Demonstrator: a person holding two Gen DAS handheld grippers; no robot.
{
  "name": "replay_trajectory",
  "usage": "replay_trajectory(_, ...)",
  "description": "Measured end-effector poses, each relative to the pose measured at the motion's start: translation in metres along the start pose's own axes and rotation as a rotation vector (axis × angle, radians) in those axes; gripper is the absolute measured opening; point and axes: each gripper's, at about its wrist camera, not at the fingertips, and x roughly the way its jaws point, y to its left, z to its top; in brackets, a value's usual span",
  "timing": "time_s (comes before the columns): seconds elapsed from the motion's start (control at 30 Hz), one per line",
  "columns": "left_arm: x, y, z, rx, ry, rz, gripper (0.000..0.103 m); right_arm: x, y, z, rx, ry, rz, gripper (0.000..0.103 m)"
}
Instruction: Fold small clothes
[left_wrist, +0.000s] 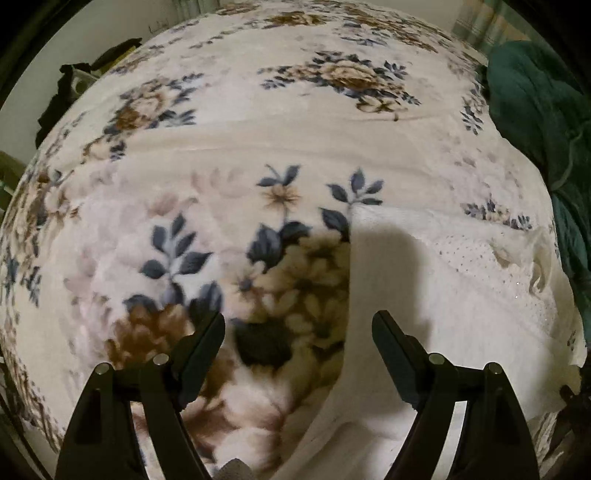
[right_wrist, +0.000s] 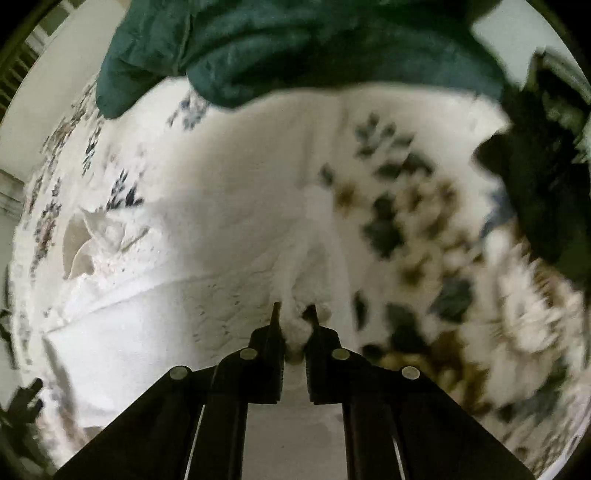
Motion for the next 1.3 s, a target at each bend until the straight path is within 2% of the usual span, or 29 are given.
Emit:
replay_trajectory(0.07, 0.007, -0.011, 0.006, 0.021, 0.003, -0.016, 0.081, -0.007, -0.009, 0.003, 0.029, -0.033, -0.047, 0.009)
replay_trajectory(0.13, 0.017, -0.025, 0.015, 0.062, 0.008, -0.014, 0.082, 0.000, -0.016, 0.008, 0.052, -0.006, -0.066, 0.009)
replay_trajectory(0.2, 0.033, -0.038, 0.022, 0.106, 0.021, -0.003, 0.092, 0.014, -0.018, 0.012, 0.064, 0.032, -0.064, 0.009)
replay_trajectory(0.3, 0.062, -0.053, 0.030, 0.188, 0.051, 0.035, 0.096, 0.025, -0.015, 0.015, 0.042, 0.052, -0.079, 0.009)
replay_trajectory(0.37, 0.078, -0.053, 0.035, 0.210, 0.071, 0.038, 0.103, 0.033, -0.016, 0.017, 0.045, 0.068, -0.085, 0.009)
replay_trajectory(0.53, 0.068, -0.042, 0.037, 0.215, 0.070, -0.007, 0.103, 0.053, -0.015, 0.018, 0.011, 0.123, -0.101, 0.011)
replay_trajectory(0.6, 0.047, -0.038, 0.031, 0.228, 0.038, -0.008, 0.103, 0.052, -0.016, 0.020, 0.018, 0.155, -0.065, 0.020)
replay_trajectory(0.67, 0.018, -0.036, 0.018, 0.254, 0.005, -0.026, 0.103, 0.043, -0.022, 0.018, 0.022, 0.198, -0.012, 0.048)
replay_trajectory(0.73, -0.008, -0.039, 0.001, 0.285, -0.019, -0.039, 0.103, 0.020, -0.031, 0.011, 0.016, 0.221, 0.043, 0.056)
replay_trajectory(0.83, -0.046, -0.052, -0.045, 0.365, -0.037, -0.075, 0.103, -0.019, -0.052, -0.007, -0.029, 0.266, 0.074, 0.057)
replay_trajectory(0.93, -0.062, -0.061, -0.104, 0.411, 0.020, -0.063, 0.103, -0.051, -0.083, -0.035, -0.079, 0.323, 0.068, 0.057)
replay_trajectory(1.07, -0.064, -0.024, -0.185, 0.298, 0.171, -0.025, 0.103, -0.047, -0.121, -0.086, -0.106, 0.446, 0.073, 0.057)
replay_trajectory(1.17, -0.053, 0.022, -0.244, 0.161, 0.286, 0.024, 0.103, -0.023, -0.149, -0.135, -0.089, 0.558, 0.124, 0.057)
replay_trajectory(1.23, -0.042, 0.051, -0.276, 0.029, 0.356, -0.011, 0.103, -0.005, -0.163, -0.166, -0.080, 0.617, 0.154, 0.057)
replay_trajectory(1.27, -0.035, 0.064, -0.291, -0.057, 0.386, -0.065, 0.100, 0.003, -0.168, -0.180, -0.083, 0.637, 0.174, 0.057)
replay_trajectory(1.3, -0.031, 0.071, -0.299, -0.112, 0.392, -0.098, 0.085, 0.010, -0.173, -0.196, -0.078, 0.657, 0.198, 0.057)
